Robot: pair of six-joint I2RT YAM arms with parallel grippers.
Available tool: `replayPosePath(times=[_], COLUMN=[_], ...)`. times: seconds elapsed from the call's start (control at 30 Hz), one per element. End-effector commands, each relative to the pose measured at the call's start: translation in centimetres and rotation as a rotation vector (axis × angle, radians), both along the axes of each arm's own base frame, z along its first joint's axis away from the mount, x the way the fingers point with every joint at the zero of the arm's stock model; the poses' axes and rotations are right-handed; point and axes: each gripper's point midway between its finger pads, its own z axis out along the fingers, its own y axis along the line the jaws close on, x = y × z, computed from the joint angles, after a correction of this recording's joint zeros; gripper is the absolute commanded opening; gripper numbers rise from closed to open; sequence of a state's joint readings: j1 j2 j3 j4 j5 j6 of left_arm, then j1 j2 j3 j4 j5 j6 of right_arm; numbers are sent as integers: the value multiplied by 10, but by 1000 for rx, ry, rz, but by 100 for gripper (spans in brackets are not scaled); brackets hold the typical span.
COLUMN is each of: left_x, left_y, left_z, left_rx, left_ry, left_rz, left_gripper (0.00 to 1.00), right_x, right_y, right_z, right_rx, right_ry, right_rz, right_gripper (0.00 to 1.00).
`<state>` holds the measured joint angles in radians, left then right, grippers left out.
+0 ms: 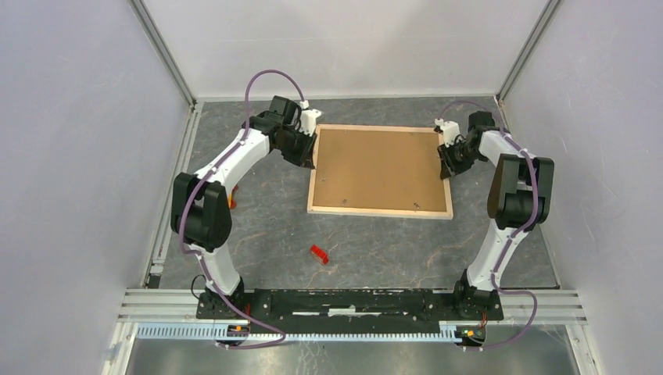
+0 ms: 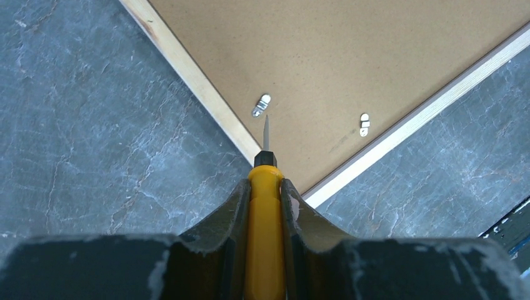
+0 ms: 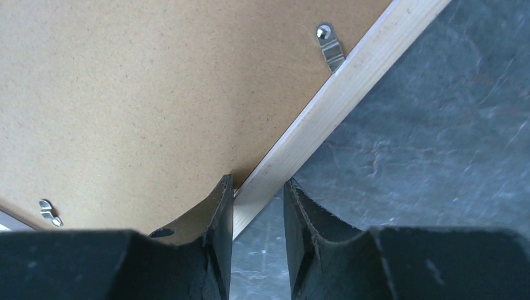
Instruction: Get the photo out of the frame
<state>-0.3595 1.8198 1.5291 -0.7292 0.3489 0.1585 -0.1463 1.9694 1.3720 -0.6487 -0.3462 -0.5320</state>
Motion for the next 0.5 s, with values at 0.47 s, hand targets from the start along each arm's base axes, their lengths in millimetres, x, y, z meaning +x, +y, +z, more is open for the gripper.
replayPosePath(times=[0.47], left_x=[-16], left_y=[22], left_z=[19], left_rx=[11], left_ry=[-45], left_rz=[24], left_gripper=[2], right_x=[87], right_y=[-49], right_z=[-6], right_rx=[-328], right_ry=[-149], right_rz=[602], right_gripper=[23])
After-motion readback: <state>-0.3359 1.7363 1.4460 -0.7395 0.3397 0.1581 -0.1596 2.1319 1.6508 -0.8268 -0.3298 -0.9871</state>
